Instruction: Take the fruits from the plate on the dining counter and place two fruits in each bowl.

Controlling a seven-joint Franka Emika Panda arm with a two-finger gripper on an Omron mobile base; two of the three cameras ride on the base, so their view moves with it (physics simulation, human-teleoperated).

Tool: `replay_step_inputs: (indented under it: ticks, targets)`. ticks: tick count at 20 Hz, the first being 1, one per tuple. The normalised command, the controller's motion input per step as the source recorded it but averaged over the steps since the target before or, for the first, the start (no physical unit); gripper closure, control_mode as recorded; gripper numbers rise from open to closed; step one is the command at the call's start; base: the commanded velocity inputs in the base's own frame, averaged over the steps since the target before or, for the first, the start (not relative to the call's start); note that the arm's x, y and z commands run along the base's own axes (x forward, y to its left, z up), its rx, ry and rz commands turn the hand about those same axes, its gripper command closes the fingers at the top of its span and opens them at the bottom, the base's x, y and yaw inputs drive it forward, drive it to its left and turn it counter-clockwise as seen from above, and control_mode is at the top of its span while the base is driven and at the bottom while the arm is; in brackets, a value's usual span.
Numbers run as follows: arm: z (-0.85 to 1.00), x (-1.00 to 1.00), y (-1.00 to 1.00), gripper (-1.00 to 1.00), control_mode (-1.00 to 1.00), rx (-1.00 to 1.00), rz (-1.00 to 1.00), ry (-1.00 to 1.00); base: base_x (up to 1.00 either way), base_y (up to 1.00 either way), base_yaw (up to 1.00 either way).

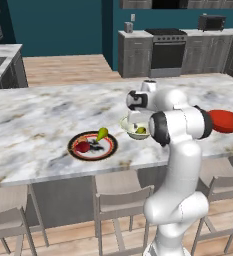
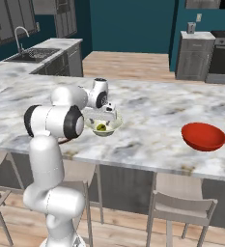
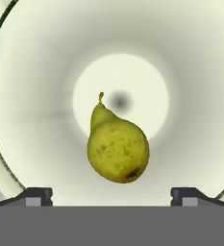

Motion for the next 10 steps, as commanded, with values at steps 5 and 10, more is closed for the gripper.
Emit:
replay_step_inputs:
  ticks: [5, 10]
  targets:
    - [0.65, -0.59, 0.03, -1.0, -1.0, 0.0, 0.03, -0.04, 0.0, 0.0, 0.0]
    - [0.13, -0.72, 0.39, -1.0, -1.0, 0.0, 0.12, -0.04, 0.0, 0.0, 0.0]
